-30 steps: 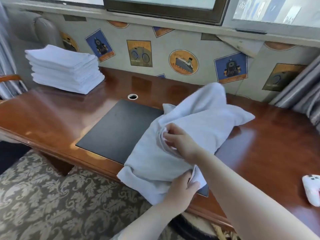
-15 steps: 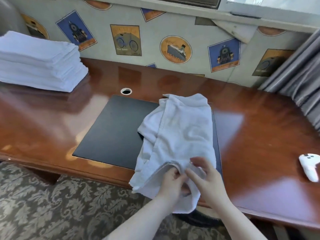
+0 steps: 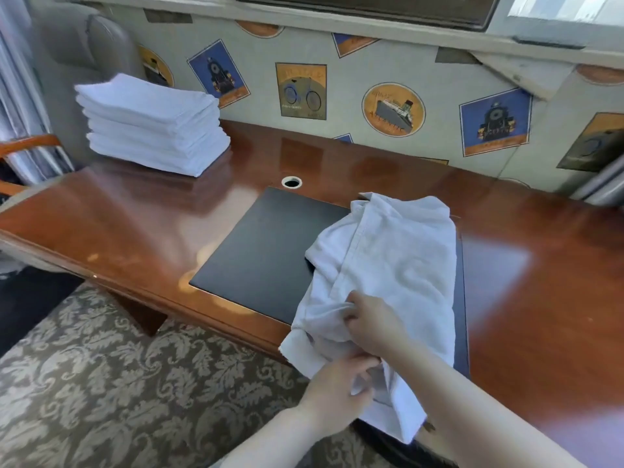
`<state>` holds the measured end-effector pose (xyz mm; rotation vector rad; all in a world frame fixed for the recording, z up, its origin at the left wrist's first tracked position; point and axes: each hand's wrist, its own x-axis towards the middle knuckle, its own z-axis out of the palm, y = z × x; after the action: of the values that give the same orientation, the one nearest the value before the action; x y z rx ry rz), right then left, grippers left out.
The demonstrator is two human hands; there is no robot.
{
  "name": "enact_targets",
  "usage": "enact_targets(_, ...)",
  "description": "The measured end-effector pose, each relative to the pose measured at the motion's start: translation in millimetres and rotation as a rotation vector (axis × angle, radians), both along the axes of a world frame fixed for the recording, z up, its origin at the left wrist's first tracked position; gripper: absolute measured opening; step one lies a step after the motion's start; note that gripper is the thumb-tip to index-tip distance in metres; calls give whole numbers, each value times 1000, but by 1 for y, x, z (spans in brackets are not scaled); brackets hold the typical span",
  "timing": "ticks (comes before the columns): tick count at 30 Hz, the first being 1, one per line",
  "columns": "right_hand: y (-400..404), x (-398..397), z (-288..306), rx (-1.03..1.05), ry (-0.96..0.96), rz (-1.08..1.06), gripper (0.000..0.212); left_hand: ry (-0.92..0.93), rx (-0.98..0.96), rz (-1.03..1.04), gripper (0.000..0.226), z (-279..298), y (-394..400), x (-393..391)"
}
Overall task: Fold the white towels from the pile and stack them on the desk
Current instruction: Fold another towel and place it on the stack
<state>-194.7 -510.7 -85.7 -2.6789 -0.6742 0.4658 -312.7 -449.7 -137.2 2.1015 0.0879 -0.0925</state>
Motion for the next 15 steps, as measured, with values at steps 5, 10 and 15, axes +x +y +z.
enact_targets(5, -29, 16, -7, 746, 250, -727, 13, 34, 223, 624, 70, -39, 53, -20)
enact_targets(10, -25, -12, -21, 724, 388, -665, 11, 122, 43, 568, 35, -45, 59, -10)
enact_targets(15, -29, -20, -5, 761, 401, -428, 14, 15, -429, 831, 13, -6, 50, 0)
